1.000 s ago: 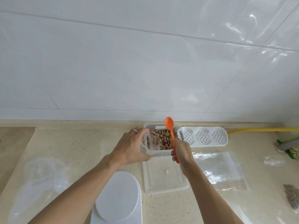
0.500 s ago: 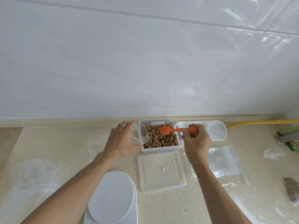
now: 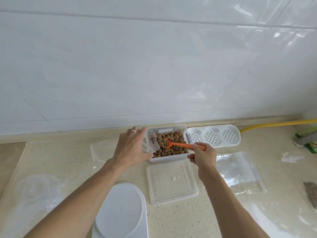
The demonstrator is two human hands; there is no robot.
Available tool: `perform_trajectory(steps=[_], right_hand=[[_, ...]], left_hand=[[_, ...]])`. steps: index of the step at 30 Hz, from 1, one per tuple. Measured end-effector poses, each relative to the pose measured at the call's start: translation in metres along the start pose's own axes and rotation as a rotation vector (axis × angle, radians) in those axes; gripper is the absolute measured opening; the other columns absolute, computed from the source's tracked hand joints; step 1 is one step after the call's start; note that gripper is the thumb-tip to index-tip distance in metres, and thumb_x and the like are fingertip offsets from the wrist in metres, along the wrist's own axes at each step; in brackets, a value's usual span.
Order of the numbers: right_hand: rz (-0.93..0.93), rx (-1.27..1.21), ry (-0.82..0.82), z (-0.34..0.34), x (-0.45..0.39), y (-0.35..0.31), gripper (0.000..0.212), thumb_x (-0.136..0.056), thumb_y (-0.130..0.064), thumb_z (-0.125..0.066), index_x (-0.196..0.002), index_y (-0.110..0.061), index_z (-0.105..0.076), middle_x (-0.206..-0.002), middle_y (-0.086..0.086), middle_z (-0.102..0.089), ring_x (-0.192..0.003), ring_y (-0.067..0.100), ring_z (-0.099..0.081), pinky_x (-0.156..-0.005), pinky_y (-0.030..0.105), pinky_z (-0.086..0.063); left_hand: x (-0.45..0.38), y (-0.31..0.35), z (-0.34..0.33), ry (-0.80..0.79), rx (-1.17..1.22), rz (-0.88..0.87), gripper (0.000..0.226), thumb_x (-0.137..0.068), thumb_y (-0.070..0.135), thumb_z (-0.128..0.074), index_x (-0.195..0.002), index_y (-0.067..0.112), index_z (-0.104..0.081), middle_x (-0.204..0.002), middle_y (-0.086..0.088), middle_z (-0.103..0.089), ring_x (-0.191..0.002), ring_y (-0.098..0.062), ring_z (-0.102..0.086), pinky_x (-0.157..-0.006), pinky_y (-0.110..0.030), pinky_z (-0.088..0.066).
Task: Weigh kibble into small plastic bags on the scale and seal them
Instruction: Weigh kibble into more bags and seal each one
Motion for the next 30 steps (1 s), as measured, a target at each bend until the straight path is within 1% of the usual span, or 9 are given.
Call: perform_trajectory(steps=[4, 7, 10, 13, 16, 20, 25, 27, 30], right_hand=[[0.011, -0.052, -0.003, 0.011, 0.002, -0.005, 0.009, -0.097, -0.008, -0.056, -0.105, -0.009, -0.06, -0.09, 0.011, -0.074, -0.05, 0.016, -0.059, -0.053, 0.028, -0.049], [0.122, -0.051, -0.051, 0.014, 0.01, -0.024, 0.01, -0.096, -0.007, -0.057, -0.105, -0.008, -0.061, -0.089, 0.014, -0.072, -0.048, 0.015, -0.058, -0.05, 0.028, -0.049], [0.396, 0.169, -0.168, 0.002, 0.028, -0.052, 0.006, -0.096, -0.009, -0.059, -0.096, -0.015, -0.061, -0.082, 0.01, -0.069, -0.05, 0.018, -0.061, -0.047, 0.027, -0.052], [0.654, 0.407, -0.329, -0.023, 0.051, -0.069, 0.008, -0.095, -0.012, -0.059, -0.091, -0.018, -0.06, -0.076, -0.005, -0.066, -0.055, 0.021, -0.059, -0.05, 0.034, -0.049], [0.757, 0.51, -0.4, -0.036, 0.063, -0.07, 0.012, -0.095, -0.012, -0.056, -0.089, -0.022, -0.057, -0.066, -0.009, -0.063, -0.051, 0.009, -0.052, -0.05, 0.021, -0.038], [0.798, 0.449, -0.329, -0.027, 0.064, -0.076, 0.006, -0.095, -0.013, -0.057, -0.094, -0.018, -0.06, -0.069, 0.003, -0.065, -0.055, 0.021, -0.056, -0.052, 0.04, -0.047], [0.907, 0.517, -0.287, -0.021, 0.069, -0.088, 0.006, -0.096, -0.013, -0.056, -0.095, -0.018, -0.06, -0.062, 0.0, -0.06, -0.053, 0.018, -0.052, -0.049, 0.03, -0.04], [0.886, 0.47, -0.25, -0.019, 0.069, -0.089, 0.006, -0.095, -0.013, -0.057, -0.096, -0.017, -0.061, -0.065, -0.002, -0.062, -0.053, 0.023, -0.055, -0.049, 0.035, -0.044], [0.767, 0.305, -0.038, -0.008, 0.06, -0.087, 0.005, -0.095, -0.012, -0.058, -0.096, -0.016, -0.062, -0.079, -0.007, -0.067, -0.052, 0.02, -0.057, -0.05, 0.035, -0.048]], left_hand=[[-0.01, 0.007, 0.003, -0.017, -0.064, 0.003, 0.086, -0.064, 0.058, -0.073, -0.134, 0.019, -0.041, -0.119, -0.006, -0.053, -0.11, -0.022, -0.05, -0.091, -0.038, -0.041], [-0.017, 0.015, 0.005, -0.026, -0.079, -0.017, 0.078, -0.062, 0.058, -0.073, -0.124, 0.018, -0.046, -0.112, -0.005, -0.053, -0.105, -0.023, -0.051, -0.087, -0.036, -0.041], [-0.017, 0.023, 0.004, -0.035, 0.193, -0.011, 0.075, -0.061, 0.049, -0.079, -0.119, 0.013, -0.048, -0.108, -0.004, -0.051, -0.103, -0.023, -0.047, -0.083, -0.032, -0.039], [-0.014, 0.028, 0.003, -0.04, 0.485, 0.057, 0.083, -0.06, 0.034, -0.084, -0.13, 0.014, -0.044, -0.116, 0.001, -0.046, -0.111, -0.019, -0.046, -0.086, -0.029, -0.042], [-0.011, 0.031, 0.003, -0.03, 0.539, 0.056, 0.101, -0.062, 0.035, -0.086, -0.147, 0.019, -0.032, -0.129, 0.005, -0.042, -0.119, -0.012, -0.044, -0.093, -0.024, -0.039], [-0.013, 0.019, 0.003, 0.0, 0.556, 0.13, 0.108, -0.061, 0.042, -0.086, -0.149, 0.02, -0.027, -0.133, 0.005, -0.041, -0.121, -0.008, -0.043, -0.092, -0.024, -0.037], [-0.012, 0.01, -0.002, 0.016, 0.411, 0.193, 0.103, -0.063, 0.044, -0.082, -0.147, 0.017, -0.028, -0.132, -0.002, -0.044, -0.123, -0.02, -0.044, -0.099, -0.036, -0.041], [-0.01, 0.01, -0.003, 0.052, 0.332, 0.204, 0.098, -0.065, 0.047, -0.08, -0.144, 0.016, -0.031, -0.13, -0.005, -0.047, -0.122, -0.023, -0.046, -0.104, -0.04, -0.036], [-0.007, 0.003, -0.005, 0.099, 0.22, 0.228, 0.094, -0.065, 0.051, -0.078, -0.141, 0.016, -0.035, -0.127, -0.005, -0.051, -0.123, -0.024, -0.046, -0.111, -0.045, -0.027]])
Point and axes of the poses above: each hand's wrist, its own x-axis away from the middle knuckle, its own z-axis out of the back of the hand, y = z × x, the point moved 4 cm from there along -x, towards the middle knuckle
